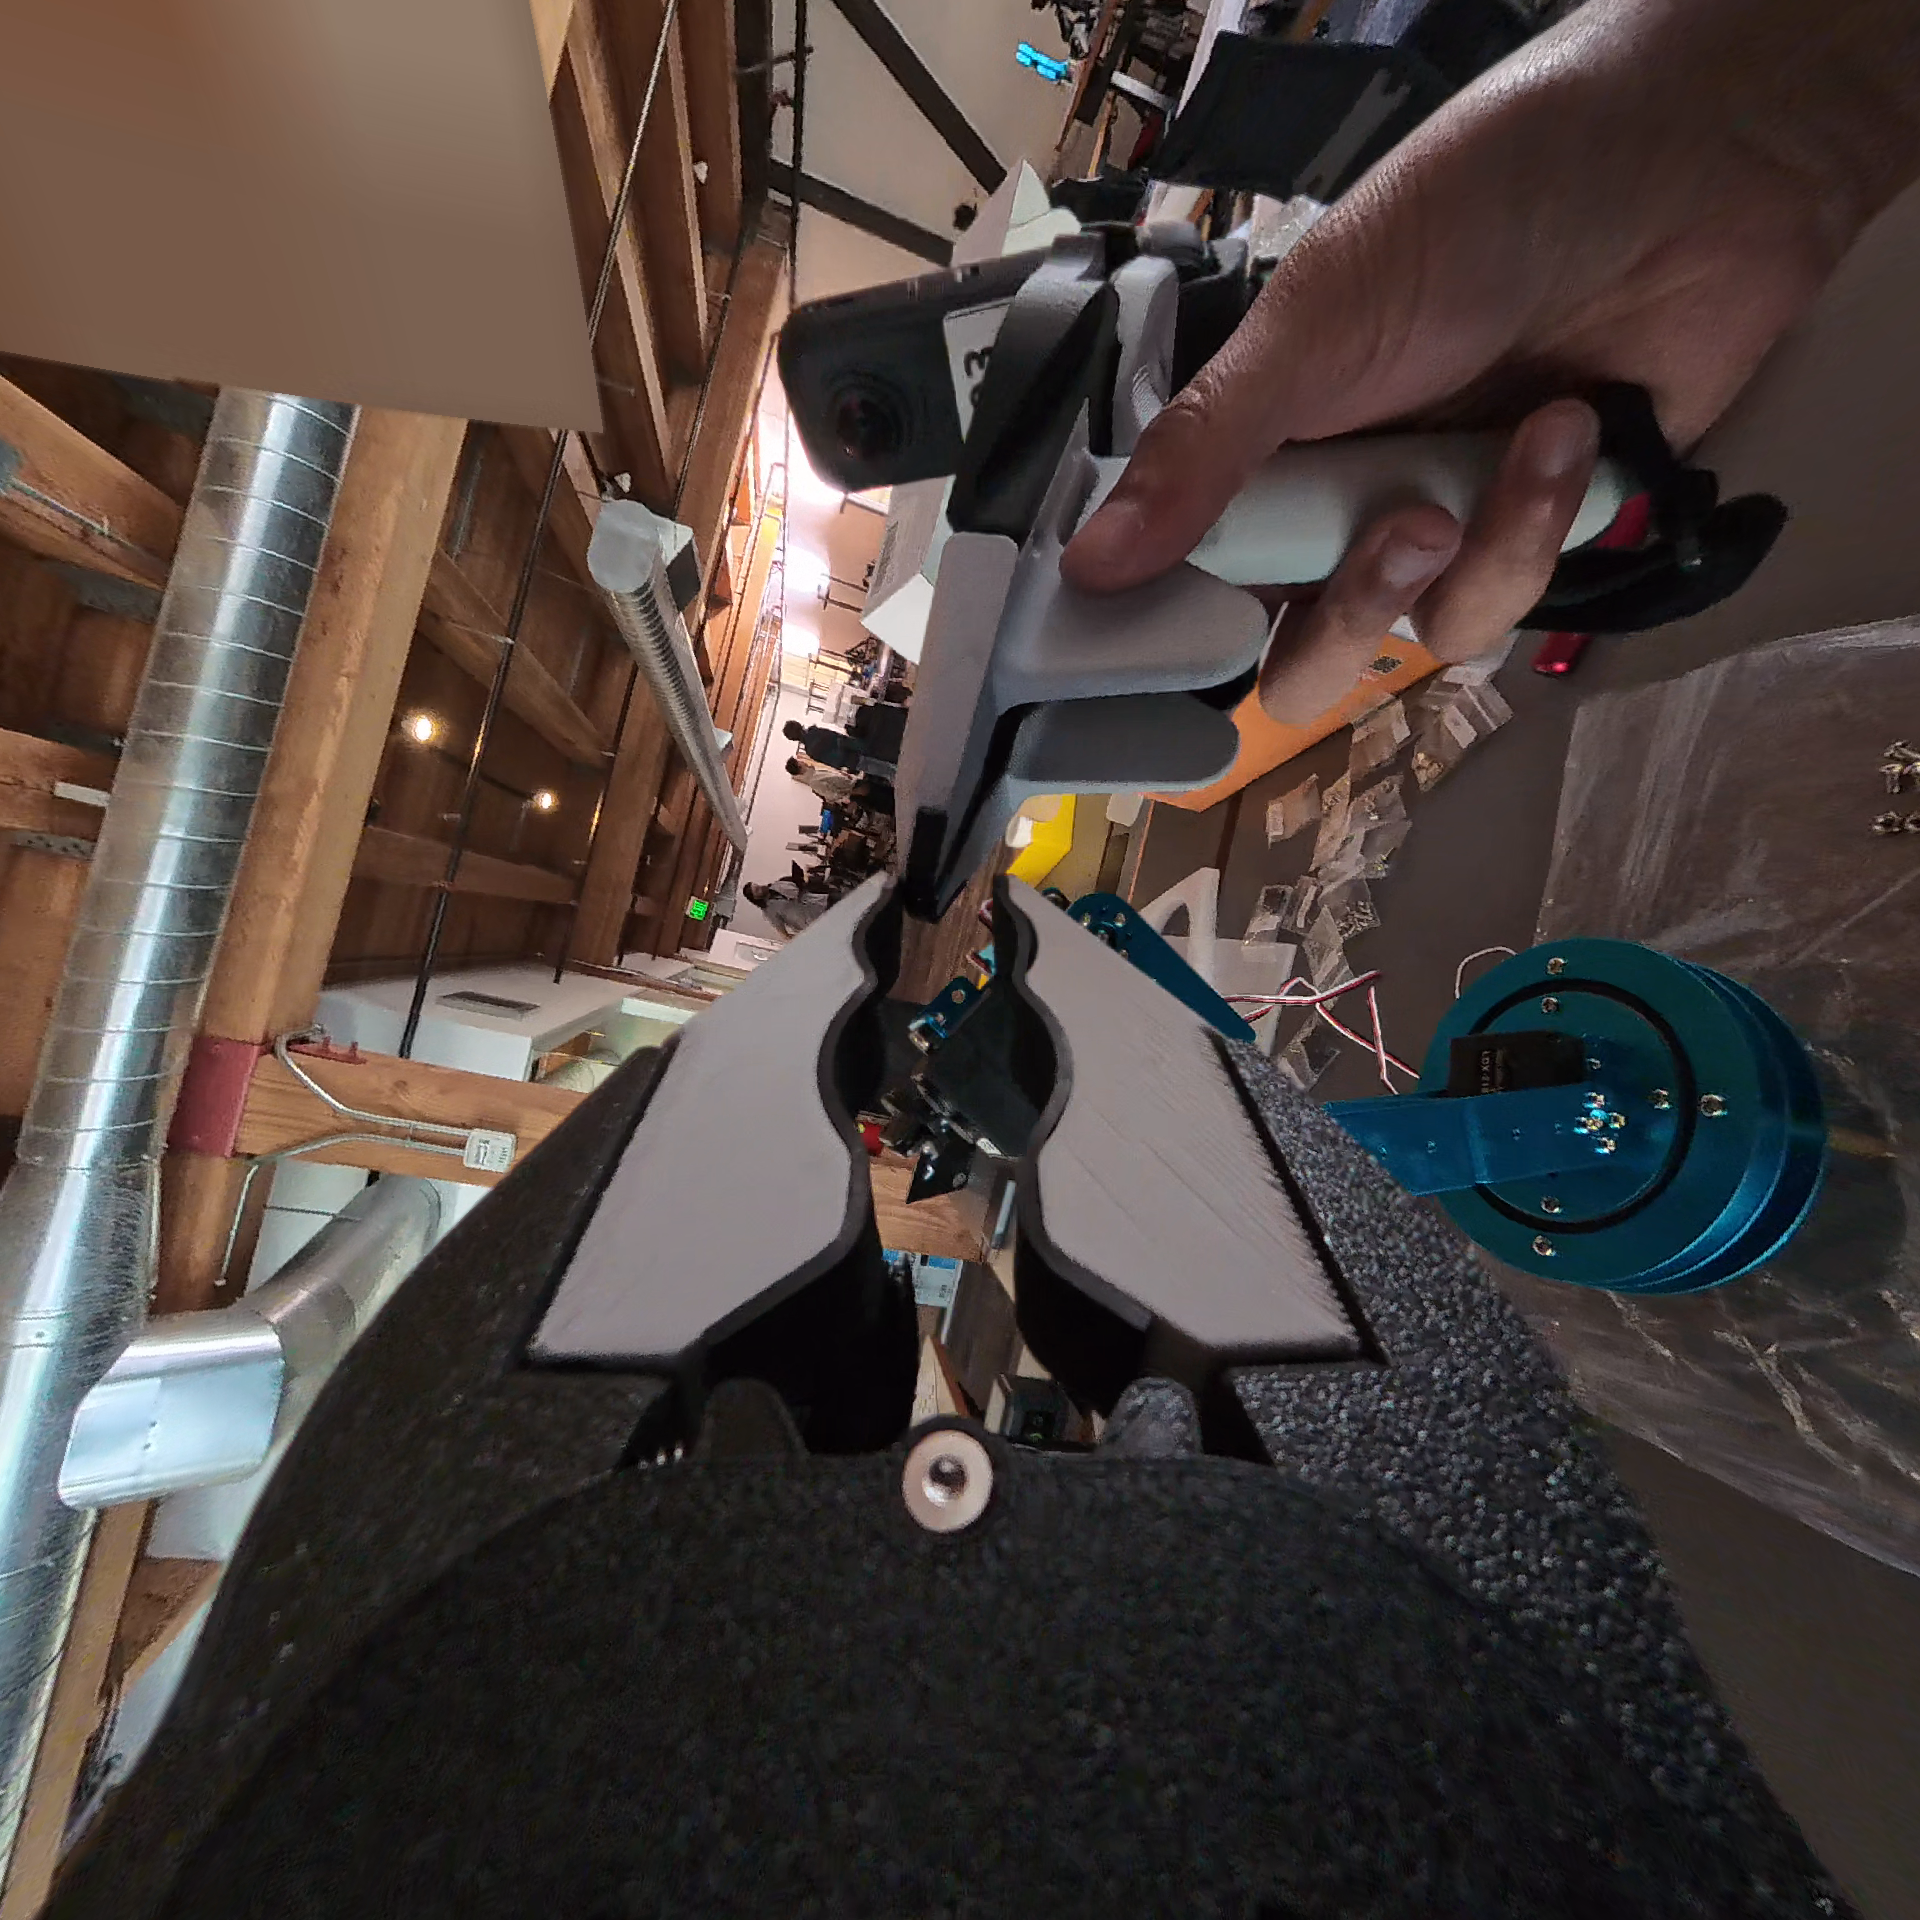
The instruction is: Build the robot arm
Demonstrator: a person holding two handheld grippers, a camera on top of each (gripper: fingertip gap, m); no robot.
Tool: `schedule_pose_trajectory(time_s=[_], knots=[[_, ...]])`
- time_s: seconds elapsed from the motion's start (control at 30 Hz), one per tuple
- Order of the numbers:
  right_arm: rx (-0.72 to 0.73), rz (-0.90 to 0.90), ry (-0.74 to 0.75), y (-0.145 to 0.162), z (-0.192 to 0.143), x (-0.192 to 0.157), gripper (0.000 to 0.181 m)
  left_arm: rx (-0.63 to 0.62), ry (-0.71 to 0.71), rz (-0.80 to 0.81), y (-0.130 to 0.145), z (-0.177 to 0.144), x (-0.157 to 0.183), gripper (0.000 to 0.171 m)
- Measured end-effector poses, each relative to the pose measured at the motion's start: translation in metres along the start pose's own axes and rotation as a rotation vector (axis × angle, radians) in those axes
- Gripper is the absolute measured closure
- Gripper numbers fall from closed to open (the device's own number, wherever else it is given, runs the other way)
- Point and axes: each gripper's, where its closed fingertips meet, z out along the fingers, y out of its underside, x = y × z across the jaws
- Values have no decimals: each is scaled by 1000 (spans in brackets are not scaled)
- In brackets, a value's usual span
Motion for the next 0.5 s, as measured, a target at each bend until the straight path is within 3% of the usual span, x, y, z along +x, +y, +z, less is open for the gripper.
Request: schedule_pose_trajectory(time_s=[0.07, 0.33, 0.5], knots=[[-21, -29, 24, 3, 0, -2, 180, 6, -6, 4, -2, -2, -2, 164], [-24, -70, 87, 5, -1, -1, 180, 10, -11, 3, -2, -2, -1, 164], [-23, -157, 200, -1, 0, 5, 179, 4, -87, 54, 2, 1, -6, 164]])
